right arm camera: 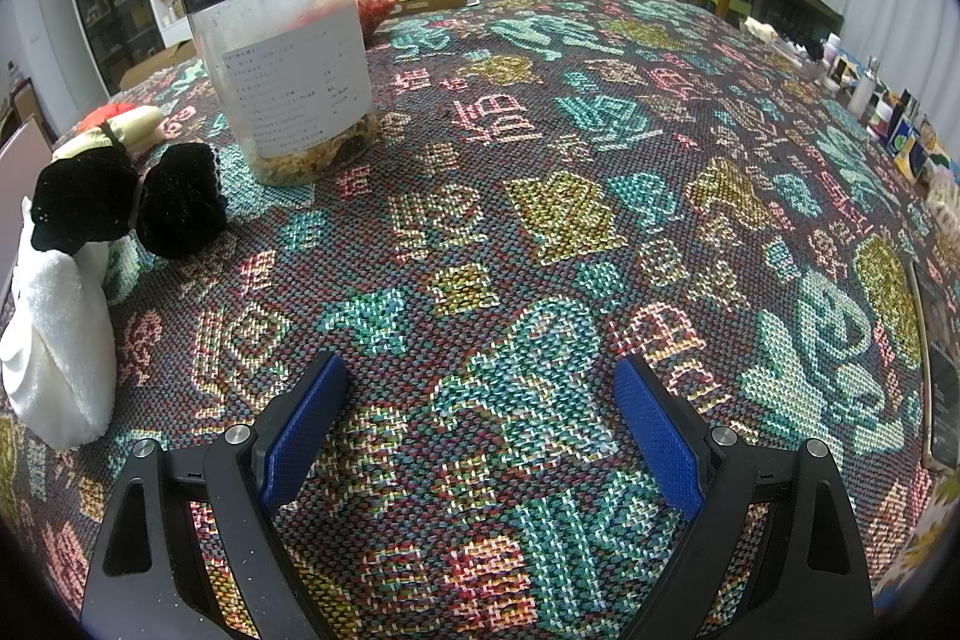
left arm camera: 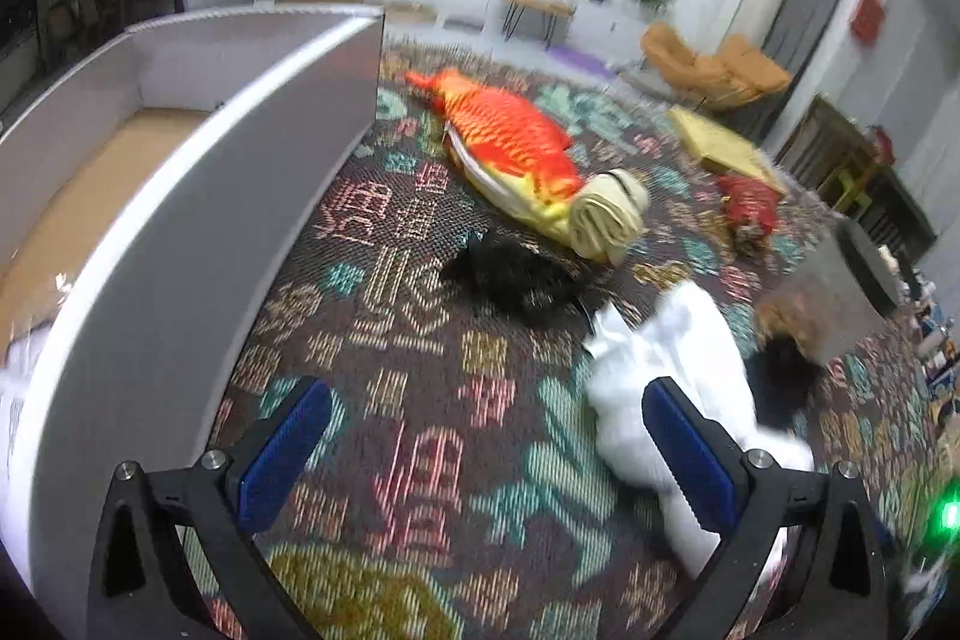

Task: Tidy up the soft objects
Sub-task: 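Move the left tool to the black cabled item and grasp it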

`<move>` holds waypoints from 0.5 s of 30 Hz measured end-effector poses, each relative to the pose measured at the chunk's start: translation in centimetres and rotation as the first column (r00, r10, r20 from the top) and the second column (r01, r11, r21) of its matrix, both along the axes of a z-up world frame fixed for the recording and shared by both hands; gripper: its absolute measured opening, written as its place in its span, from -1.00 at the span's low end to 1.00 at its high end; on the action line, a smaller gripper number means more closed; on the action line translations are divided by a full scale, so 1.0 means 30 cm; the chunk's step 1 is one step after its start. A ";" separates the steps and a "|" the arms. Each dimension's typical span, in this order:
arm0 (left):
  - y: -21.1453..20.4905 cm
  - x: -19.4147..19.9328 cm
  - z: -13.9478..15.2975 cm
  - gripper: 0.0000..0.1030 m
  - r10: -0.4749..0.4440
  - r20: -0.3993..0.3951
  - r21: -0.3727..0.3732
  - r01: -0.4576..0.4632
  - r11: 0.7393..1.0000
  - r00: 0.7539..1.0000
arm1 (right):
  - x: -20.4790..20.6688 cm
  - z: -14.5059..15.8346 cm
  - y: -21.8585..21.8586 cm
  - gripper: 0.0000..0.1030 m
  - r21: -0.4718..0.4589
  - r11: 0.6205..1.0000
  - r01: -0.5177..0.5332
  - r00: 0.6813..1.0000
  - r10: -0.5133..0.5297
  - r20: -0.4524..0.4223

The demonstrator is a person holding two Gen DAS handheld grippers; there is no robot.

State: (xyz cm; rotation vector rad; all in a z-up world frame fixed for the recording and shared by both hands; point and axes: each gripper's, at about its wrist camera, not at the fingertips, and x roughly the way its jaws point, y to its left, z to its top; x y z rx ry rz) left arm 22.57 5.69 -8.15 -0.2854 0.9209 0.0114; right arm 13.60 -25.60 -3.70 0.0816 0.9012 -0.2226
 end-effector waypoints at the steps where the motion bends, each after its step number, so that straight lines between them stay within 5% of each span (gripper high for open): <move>1: 0.004 0.036 -0.009 0.99 0.011 -0.017 -0.023 -0.012 1.000 1.000 | 0.000 0.000 0.000 0.80 0.000 1.000 0.000 1.000 0.000 0.000; 8: -0.028 0.269 -0.089 0.98 0.074 -0.098 -0.045 -0.079 0.996 0.992 | 0.000 0.001 0.000 0.80 0.000 1.000 0.000 1.000 0.000 0.000; 13: -0.024 0.321 -0.148 0.98 0.136 -0.108 0.038 -0.133 0.990 0.985 | 0.002 0.001 -0.001 0.80 0.000 1.000 0.000 1.000 0.000 0.000; 14: -0.037 0.322 -0.151 0.95 0.114 -0.104 0.077 -0.107 0.991 0.988 | 0.001 0.001 0.000 0.80 0.000 1.000 0.000 1.000 0.000 0.000; 15: -0.048 0.309 -0.145 0.68 0.074 -0.068 0.095 -0.068 0.993 0.995 | 0.000 0.001 0.000 0.80 0.000 1.000 0.000 1.000 0.000 0.000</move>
